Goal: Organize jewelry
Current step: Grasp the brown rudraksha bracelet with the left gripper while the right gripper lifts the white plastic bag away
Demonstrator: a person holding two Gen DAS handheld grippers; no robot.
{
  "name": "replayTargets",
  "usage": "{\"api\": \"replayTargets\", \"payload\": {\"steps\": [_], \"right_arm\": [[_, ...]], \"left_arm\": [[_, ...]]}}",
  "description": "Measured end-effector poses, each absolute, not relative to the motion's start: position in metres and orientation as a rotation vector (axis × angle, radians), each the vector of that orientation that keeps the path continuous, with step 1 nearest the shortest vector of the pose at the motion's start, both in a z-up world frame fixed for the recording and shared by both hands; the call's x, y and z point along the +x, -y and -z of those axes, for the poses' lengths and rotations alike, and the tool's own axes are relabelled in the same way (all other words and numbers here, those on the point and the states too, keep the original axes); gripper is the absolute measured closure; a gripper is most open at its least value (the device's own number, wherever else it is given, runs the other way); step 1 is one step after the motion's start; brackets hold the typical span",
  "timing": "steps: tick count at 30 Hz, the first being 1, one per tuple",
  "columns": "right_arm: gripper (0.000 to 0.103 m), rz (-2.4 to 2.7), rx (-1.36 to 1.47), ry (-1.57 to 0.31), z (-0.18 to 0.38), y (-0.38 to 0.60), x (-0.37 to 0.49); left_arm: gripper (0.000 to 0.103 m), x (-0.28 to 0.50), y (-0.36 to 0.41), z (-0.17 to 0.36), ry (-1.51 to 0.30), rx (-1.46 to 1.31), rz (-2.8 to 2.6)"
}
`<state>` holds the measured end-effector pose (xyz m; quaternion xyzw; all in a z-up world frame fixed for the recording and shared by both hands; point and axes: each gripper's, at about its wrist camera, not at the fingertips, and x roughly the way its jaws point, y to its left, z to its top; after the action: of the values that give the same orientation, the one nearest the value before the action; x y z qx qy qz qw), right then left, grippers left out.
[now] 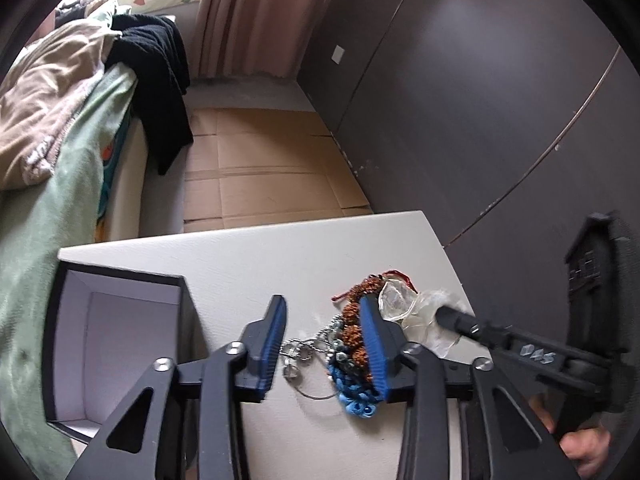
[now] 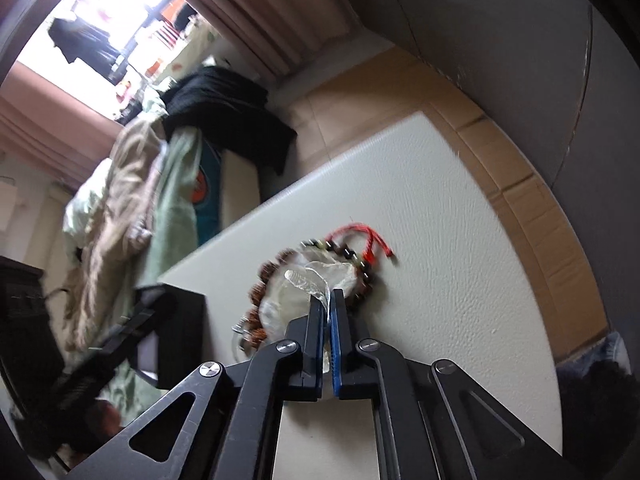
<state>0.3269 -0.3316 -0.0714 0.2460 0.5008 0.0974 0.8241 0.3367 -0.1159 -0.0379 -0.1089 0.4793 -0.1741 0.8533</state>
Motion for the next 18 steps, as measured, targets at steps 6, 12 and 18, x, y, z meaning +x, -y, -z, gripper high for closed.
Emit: {"api": "replayTargets", "payload": {"steps": [6,12,18], "right_arm": [[0.099,-0.216,0.554,-0.964,0.040,0.346,0.317],[0.099,-0.185,0.563,-0.923,0.027,0.358,0.315],[0.099,-0.180,0.578,-0.922,0.027,0.360,0.317]], "left_arm": [[0.073,0.337,0.137,0.048,-1.024,-0.194,0.400],[0.073,0.343,0.157,0.065,-1.060,-0.140,0.401],[0.073,0.353,0.171,0.087,-1.069,-0.058,0.345]]}}
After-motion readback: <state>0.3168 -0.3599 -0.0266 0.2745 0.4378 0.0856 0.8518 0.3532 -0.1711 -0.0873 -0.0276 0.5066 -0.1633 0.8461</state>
